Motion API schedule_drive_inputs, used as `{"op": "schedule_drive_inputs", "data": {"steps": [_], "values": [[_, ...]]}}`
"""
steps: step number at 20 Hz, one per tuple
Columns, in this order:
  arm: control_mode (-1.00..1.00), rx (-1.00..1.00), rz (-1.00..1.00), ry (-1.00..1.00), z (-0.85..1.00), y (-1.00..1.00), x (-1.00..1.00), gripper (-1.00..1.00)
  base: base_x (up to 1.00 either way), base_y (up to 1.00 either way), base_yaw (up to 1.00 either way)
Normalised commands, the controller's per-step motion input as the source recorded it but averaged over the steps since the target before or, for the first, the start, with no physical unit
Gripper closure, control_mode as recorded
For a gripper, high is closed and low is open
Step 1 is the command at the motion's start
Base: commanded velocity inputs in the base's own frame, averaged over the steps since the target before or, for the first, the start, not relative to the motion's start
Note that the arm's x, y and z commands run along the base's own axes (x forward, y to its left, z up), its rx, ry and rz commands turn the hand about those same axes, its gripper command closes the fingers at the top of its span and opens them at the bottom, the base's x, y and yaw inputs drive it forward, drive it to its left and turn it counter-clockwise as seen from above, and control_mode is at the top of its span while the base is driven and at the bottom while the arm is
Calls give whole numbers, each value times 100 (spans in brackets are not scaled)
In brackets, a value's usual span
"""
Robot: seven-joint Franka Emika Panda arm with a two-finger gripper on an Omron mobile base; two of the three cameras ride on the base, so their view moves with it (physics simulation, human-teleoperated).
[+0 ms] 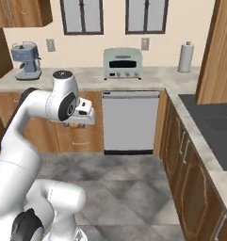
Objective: Move the hot dog bun to the plate on the dining table and place the condiment next to that plate. Then navigate to the fridge and take the sausage and place it on the plate as well.
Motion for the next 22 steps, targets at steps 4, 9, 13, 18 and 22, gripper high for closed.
{"op": "schedule_drive_inputs", "data": {"steps": [4, 9, 13, 18, 22], "values": [[100, 0, 0, 0, 0, 0, 0, 100, -9, 0, 79], [100, 0, 0, 0, 0, 0, 0, 100, -8, 0, 79], [100, 0, 0, 0, 0, 0, 0, 100, -9, 0, 79], [100, 0, 0, 0, 0, 0, 0, 100, -4, 0, 79], [100, 0, 0, 0, 0, 0, 0, 100, 0, -6, 77]]}}
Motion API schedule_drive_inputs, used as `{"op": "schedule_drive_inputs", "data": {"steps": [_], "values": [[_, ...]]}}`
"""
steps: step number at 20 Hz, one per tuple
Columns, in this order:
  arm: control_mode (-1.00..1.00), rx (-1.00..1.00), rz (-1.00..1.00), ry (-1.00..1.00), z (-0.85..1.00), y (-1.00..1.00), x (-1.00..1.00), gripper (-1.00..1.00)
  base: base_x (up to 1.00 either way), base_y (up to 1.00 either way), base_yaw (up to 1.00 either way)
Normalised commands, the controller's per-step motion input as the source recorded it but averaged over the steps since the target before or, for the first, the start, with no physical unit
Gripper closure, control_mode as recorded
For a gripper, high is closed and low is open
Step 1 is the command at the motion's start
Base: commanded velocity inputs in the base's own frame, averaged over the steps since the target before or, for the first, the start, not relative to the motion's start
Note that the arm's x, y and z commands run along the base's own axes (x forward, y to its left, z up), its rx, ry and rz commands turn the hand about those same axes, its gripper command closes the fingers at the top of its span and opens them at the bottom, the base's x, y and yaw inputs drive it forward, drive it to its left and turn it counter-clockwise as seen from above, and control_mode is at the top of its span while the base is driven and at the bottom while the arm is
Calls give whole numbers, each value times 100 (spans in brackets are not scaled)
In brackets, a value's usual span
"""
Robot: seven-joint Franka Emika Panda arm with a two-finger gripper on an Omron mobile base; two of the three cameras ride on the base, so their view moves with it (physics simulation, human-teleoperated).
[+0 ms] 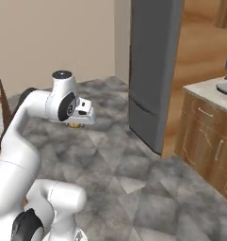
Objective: Move the hot dog bun to the plate on the dining table and place the condiment next to that plate. Then navigate to the fridge and take the sausage and place it on the plate as well.
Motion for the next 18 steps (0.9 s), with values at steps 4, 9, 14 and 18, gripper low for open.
{"op": "schedule_drive_inputs", "data": {"steps": [4, 9, 14, 18], "values": [[100, 0, 0, 0, 0, 0, 0, 100, 1, -16, 73], [100, 0, 0, 0, 0, 0, 0, 100, 30, -28, 46], [100, 0, 0, 0, 0, 0, 0, 100, 94, -99, 24], [100, 0, 0, 0, 0, 0, 0, 100, 99, -100, 25]]}}
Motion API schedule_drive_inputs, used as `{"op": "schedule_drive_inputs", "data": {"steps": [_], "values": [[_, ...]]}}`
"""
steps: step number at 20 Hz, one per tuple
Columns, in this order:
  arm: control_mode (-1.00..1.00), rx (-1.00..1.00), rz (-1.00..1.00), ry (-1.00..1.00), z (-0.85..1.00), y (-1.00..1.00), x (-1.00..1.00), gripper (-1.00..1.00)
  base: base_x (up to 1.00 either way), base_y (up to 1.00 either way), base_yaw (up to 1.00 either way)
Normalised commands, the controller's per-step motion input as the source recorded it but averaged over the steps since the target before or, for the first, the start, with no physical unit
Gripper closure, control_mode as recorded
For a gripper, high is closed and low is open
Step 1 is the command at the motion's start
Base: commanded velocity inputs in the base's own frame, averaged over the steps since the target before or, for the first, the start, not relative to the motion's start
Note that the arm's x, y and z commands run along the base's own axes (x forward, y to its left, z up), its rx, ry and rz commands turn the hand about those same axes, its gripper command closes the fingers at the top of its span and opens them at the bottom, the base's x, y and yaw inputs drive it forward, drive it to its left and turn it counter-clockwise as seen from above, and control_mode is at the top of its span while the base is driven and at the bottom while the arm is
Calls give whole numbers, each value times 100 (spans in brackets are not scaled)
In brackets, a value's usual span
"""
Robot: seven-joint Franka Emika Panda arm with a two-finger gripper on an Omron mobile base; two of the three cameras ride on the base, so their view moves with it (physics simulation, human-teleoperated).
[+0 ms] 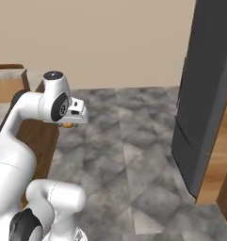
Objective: Move the hot dog bun to the plate on the dining table and place the condiment next to that plate. Then navigate to the fridge and take the sausage and place it on the plate as well.
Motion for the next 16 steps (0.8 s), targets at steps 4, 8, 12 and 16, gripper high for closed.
{"op": "schedule_drive_inputs", "data": {"steps": [4, 8, 12, 16], "values": [[100, 0, 0, 0, 0, 0, 0, 100, 100, -90, 32], [100, 0, 0, 0, 0, 0, 0, 100, 100, -74, 31], [100, 0, 0, 0, 0, 0, 0, 100, 100, -41, 24], [100, 0, 0, 0, 0, 0, 0, 100, 100, -4, 15]]}}
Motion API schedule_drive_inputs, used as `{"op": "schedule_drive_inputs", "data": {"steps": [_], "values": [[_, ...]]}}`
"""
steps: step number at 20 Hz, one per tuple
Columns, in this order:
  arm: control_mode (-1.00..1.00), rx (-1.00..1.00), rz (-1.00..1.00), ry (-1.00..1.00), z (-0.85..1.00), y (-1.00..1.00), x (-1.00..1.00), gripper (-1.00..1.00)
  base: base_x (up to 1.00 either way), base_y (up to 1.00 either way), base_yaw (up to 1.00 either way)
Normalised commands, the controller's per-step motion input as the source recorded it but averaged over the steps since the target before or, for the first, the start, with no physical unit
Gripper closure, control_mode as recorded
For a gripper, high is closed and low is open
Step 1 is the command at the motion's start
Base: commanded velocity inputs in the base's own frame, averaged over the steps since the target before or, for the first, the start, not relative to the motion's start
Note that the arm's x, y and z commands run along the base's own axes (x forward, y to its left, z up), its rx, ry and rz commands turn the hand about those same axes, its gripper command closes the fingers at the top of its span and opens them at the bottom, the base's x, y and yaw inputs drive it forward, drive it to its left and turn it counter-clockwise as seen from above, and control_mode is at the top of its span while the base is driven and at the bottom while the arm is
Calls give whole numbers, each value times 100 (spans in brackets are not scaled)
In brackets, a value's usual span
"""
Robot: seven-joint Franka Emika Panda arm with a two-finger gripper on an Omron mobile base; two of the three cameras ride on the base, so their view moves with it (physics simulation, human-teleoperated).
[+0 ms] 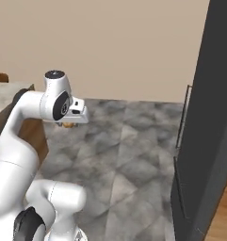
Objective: Move the hot dog bun to the plate on the dining table and place the condiment next to that plate. Then navigate to the fridge and take the sausage and place it on the plate as well.
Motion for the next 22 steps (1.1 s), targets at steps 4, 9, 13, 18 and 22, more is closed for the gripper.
{"op": "schedule_drive_inputs", "data": {"steps": [4, 9, 13, 18, 22], "values": [[100, 0, 0, 0, 0, 0, 0, 100, 100, 0, 14], [100, 0, 0, 0, 0, 0, 0, 100, 100, 0, 15], [100, 0, 0, 0, 0, 0, 0, 100, 100, 0, 17], [100, 0, 0, 0, 0, 0, 0, 100, 100, 0, 17], [100, 0, 0, 0, 0, 0, 0, 100, 100, 0, 19]]}}
